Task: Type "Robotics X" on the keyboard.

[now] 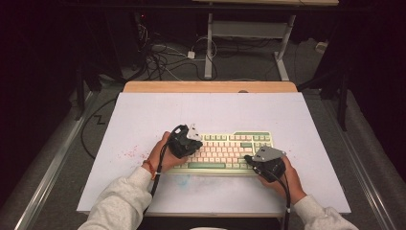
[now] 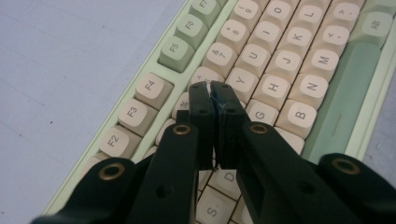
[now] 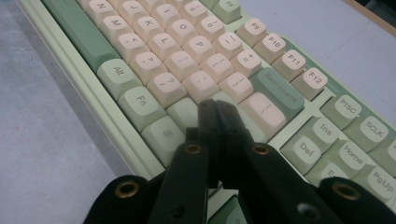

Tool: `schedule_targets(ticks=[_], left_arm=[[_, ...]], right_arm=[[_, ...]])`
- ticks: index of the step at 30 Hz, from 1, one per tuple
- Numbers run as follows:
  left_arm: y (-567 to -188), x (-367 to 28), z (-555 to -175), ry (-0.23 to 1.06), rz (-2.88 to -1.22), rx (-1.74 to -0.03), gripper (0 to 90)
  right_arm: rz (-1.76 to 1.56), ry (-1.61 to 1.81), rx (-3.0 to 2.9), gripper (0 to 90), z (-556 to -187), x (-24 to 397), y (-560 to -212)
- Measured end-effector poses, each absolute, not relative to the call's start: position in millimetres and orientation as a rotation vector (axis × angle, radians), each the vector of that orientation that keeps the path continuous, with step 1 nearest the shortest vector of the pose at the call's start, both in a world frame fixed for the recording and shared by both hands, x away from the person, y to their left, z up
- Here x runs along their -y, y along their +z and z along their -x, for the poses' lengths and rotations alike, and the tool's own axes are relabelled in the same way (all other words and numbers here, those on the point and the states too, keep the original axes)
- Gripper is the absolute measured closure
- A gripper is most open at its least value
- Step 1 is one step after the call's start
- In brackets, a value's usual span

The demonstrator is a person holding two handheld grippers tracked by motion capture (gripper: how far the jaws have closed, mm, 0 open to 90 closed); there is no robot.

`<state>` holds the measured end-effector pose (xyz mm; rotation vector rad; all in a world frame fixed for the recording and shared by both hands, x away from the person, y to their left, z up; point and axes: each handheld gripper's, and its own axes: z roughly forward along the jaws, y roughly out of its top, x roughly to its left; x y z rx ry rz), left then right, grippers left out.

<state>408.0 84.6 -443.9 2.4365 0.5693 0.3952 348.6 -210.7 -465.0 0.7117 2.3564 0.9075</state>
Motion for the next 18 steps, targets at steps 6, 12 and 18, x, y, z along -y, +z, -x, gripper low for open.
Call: schedule_targets(ticks=[6, 12, 18], left_arm=[[-447, -82, -407, 0.415, -2.473, -0.559, 85.8], [-451, -80, -406, 0.437, -2.491, -0.557, 87.8], [-440, -86, -400, 0.479, -2.435, -0.534, 86.3]], right_arm=[[-0.715, 0.904, -2.353, 90.0, -348, 210, -465], [-0.724, 0.899, -2.353, 90.0, -347, 210, -465], [-0.713, 0.901, -2.348, 90.0, -345, 210, -464]])
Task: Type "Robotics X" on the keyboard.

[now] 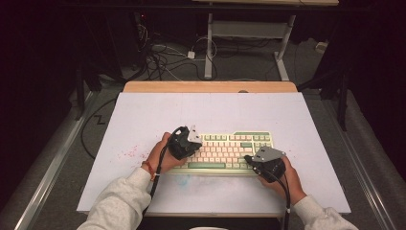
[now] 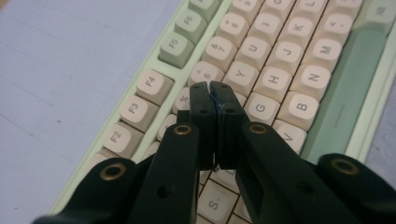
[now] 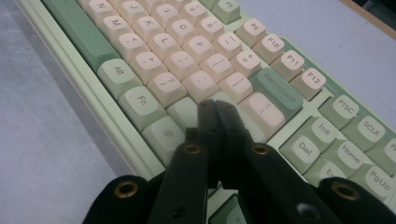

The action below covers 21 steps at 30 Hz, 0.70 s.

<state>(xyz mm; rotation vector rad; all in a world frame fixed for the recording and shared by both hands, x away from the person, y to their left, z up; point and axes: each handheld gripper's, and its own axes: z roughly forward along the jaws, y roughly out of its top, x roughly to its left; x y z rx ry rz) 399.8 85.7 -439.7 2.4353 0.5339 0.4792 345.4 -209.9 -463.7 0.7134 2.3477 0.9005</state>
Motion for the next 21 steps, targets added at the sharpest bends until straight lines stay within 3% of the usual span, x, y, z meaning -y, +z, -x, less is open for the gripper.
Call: schedule_targets(ticks=[4, 11, 19, 20, 21], left_arm=[[-430, -93, -393, 0.527, -2.383, -0.525, 84.3], [-419, -109, -380, 0.595, -2.289, -0.513, 71.3], [-420, -129, -366, 0.707, -2.216, -0.533, 43.2], [-420, -131, -364, 0.716, -2.208, -0.539, 43.2], [-422, -133, -362, 0.722, -2.201, -0.539, 36.7]], right_arm=[[-0.692, 0.925, -2.324, 90.0, -342, 212, -460], [-0.702, 0.968, -2.296, 90.0, -337, 220, -451], [-0.718, 0.990, -2.276, 90.0, -335, 224, -444], [-0.718, 0.990, -2.276, 90.0, -335, 224, -444], [-0.715, 0.990, -2.279, 90.0, -335, 225, -444]])
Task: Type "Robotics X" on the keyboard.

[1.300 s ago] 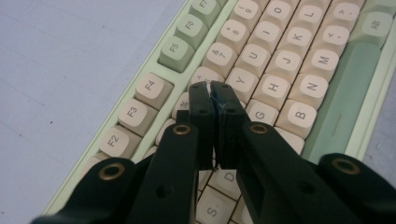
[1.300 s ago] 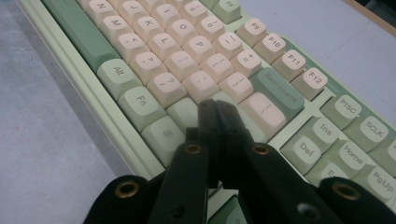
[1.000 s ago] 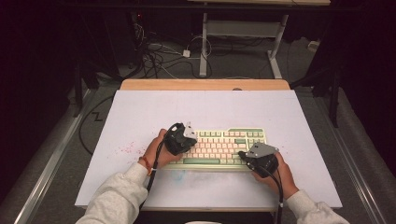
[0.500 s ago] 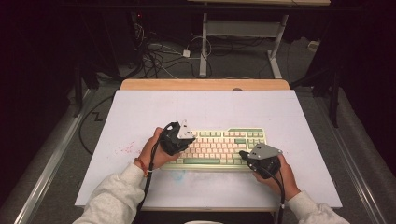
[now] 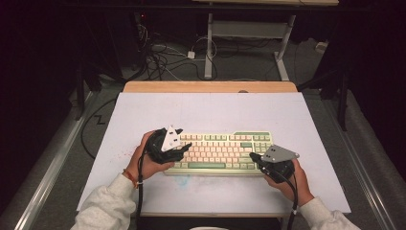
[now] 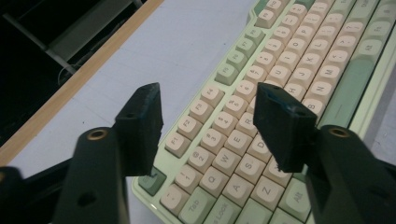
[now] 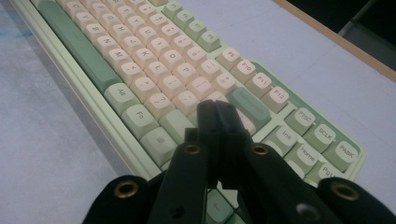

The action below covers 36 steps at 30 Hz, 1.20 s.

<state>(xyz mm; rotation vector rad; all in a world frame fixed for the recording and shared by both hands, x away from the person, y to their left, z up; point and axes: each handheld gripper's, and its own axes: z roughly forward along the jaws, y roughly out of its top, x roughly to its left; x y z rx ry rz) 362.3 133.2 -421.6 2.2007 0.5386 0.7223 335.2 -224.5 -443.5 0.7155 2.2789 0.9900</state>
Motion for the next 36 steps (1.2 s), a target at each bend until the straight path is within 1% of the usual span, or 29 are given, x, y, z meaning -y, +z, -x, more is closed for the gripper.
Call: schedule_targets(ticks=[1, 2, 4, 8, 11, 17, 18, 20, 25, 28, 34, 36], left_arm=[[-423, -135, -360, 0.730, -2.194, -0.537, 36.7], [-425, -137, -357, 0.742, -2.190, -0.536, 29.9], [-429, -141, -353, 0.755, -2.186, -0.543, 25.9], [-443, -157, -340, 0.807, -2.185, -0.583, 24.1], [-449, -167, -335, 0.784, -2.180, -0.608, 22.5], [-461, -184, -324, 0.781, -2.175, -0.665, 22.9], [-462, -187, -323, 0.754, -2.176, -0.674, 22.9], [-466, -193, -319, 0.743, -2.171, -0.690, 22.9], [-477, -198, -312, 0.719, -2.222, -0.707, 25.1], [-478, -198, -309, 0.725, -2.231, -0.707, 24.1], [-471, -203, -305, 0.710, -2.175, -0.738, 23.7], [-471, -204, -305, 0.696, -2.165, -0.746, 24.8]], right_arm=[[-0.715, 0.990, -2.279, 90.0, -335, 225, -444], [-0.720, 0.994, -2.276, 90.0, -335, 225, -443], [-0.718, 0.998, -2.277, 90.0, -336, 226, -442], [-0.725, 1.003, -2.275, 90.0, -336, 225, -441], [-0.723, 1.008, -2.274, 90.0, -339, 224, -439], [-0.720, 1.027, -2.280, 90.0, -345, 214, -434], [-0.720, 1.031, -2.287, 90.0, -347, 212, -434], [-0.715, 1.025, -2.297, 90.0, -350, 207, -434], [-0.709, 1.031, -2.311, 90.0, -362, 191, -436], [-0.694, 1.020, -2.333, 90.0, -370, 178, -437], [-0.687, 0.988, -2.381, 90.0, -385, 155, -444], [-0.691, 0.986, -2.396, 90.0, -390, 150, -447]])
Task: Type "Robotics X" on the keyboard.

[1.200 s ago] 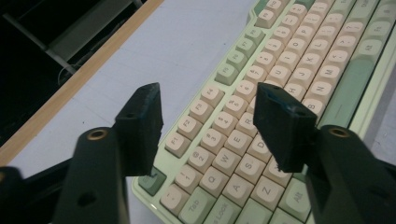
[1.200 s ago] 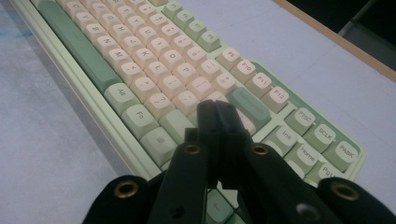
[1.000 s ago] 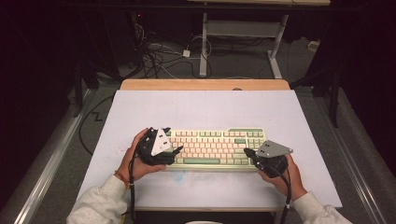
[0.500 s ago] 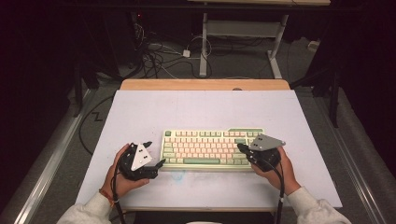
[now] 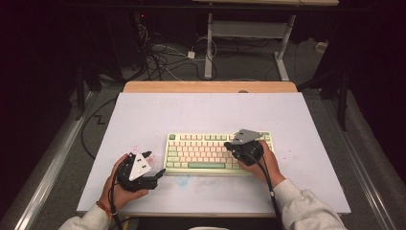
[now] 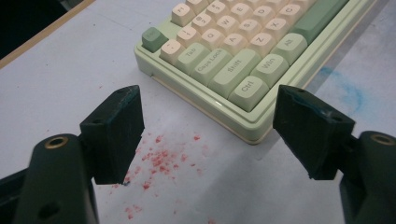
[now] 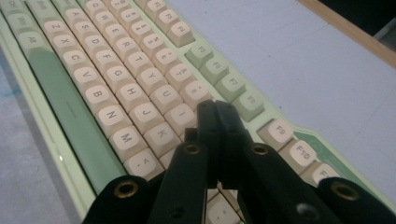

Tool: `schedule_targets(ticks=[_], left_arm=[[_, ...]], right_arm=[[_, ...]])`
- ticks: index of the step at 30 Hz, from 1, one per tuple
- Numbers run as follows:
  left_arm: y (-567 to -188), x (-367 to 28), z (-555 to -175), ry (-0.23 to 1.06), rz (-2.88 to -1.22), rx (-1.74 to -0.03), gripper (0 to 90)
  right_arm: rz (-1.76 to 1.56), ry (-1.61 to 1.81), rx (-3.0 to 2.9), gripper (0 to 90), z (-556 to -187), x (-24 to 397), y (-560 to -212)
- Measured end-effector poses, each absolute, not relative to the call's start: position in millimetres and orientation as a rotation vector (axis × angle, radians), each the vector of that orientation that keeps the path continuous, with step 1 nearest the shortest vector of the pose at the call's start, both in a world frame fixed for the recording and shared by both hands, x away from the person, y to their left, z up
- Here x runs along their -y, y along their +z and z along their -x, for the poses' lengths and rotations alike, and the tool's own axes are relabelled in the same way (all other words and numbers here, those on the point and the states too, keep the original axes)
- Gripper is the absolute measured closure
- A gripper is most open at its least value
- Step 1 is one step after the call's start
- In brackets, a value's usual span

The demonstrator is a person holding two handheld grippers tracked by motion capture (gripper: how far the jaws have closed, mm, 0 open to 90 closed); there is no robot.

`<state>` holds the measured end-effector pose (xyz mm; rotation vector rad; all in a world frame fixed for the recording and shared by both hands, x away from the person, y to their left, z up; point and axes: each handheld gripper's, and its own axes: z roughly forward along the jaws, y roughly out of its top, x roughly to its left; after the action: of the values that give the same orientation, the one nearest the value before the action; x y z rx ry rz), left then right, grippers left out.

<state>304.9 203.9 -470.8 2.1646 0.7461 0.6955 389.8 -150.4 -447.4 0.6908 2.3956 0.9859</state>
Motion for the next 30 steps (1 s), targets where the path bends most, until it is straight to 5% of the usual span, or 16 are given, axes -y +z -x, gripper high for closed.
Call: schedule_targets(ticks=[18, 25, 30], left_arm=[[-473, -203, -307, 0.671, -2.201, -0.732, 25.0], [-471, -204, -306, 0.661, -2.182, -0.737, 25.2], [-471, -204, -306, 0.650, -2.177, -0.734, 25.8]], right_arm=[[-0.682, 0.953, -2.406, 89.9, -395, 143, -450], [-0.688, 1.054, -2.357, 80.1, -387, 155, -440], [-0.708, 1.084, -2.300, 64.2, -379, 166, -431]])
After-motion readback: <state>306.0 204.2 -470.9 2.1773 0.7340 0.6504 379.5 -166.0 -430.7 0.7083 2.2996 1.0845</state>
